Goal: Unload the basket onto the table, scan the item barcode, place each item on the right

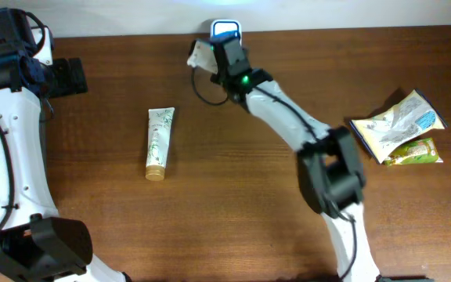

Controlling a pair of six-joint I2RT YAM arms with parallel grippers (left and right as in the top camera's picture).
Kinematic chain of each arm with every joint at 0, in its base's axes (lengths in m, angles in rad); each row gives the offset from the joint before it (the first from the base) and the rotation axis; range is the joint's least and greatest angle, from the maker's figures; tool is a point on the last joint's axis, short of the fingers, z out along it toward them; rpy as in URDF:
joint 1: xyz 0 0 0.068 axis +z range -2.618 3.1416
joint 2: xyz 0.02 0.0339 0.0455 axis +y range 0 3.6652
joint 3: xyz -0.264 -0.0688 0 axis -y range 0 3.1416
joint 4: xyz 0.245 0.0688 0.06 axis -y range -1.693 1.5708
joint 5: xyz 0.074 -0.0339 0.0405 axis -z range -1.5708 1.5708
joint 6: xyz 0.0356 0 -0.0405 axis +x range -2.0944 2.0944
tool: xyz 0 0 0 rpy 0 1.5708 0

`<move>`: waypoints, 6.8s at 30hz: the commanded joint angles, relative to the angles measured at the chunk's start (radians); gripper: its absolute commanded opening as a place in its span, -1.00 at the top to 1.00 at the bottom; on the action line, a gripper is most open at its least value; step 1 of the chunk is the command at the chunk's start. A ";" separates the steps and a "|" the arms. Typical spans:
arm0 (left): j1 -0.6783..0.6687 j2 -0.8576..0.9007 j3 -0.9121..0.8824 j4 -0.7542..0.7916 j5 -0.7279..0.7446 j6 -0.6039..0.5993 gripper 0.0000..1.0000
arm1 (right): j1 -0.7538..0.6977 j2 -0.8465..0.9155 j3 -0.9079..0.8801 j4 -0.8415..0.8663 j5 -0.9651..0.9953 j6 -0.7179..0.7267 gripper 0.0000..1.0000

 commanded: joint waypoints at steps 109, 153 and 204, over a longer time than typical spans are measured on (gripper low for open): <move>0.004 0.003 -0.001 0.001 0.003 0.012 -0.98 | -0.098 0.091 0.124 -0.929 -0.642 0.756 0.21; 0.004 0.003 -0.001 0.001 0.003 0.012 -0.98 | 0.235 0.327 0.280 -0.757 0.354 0.856 0.79; 0.004 0.003 -0.001 0.001 0.003 0.012 -0.99 | -0.216 0.265 0.109 -0.818 -0.758 0.951 0.92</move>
